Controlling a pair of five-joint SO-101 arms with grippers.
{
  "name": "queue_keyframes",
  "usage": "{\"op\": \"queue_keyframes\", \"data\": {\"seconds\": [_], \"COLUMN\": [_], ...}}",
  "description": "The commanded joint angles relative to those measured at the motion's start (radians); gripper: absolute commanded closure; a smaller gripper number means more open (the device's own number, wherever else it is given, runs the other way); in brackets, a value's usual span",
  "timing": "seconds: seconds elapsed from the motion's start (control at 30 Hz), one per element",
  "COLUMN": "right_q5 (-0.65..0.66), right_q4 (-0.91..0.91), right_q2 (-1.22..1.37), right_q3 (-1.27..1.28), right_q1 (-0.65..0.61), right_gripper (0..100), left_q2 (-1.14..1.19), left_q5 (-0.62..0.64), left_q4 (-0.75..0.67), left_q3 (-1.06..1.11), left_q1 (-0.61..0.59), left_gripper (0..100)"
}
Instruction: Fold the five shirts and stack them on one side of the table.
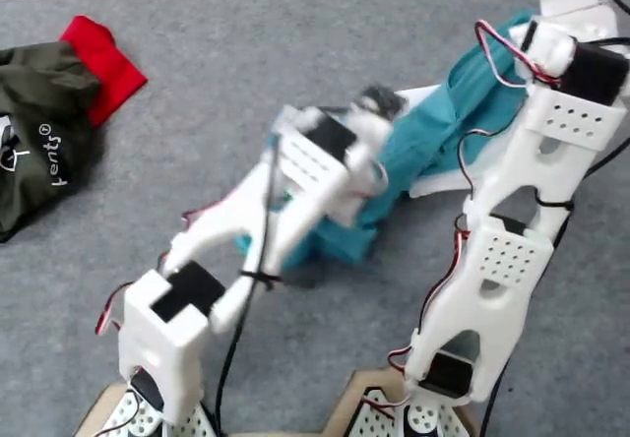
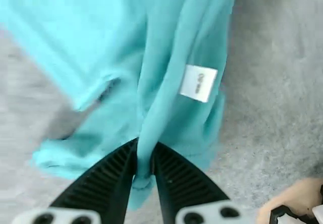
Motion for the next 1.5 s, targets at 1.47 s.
{"op": "queue_keyframes", "data": {"seconds": [1.47], "right_q5": [-0.423], "right_q4": [-0.193], "right_q2": [-0.934], "right_q3": [-0.018], "right_q1": [-0.101], "right_gripper": [98.5], "left_q2": [-0.916], "left_q5": [-0.172], "left_q4": [0.144], "left_q3": [-0.628], "left_q1": [-0.794], "left_gripper": [97]}}
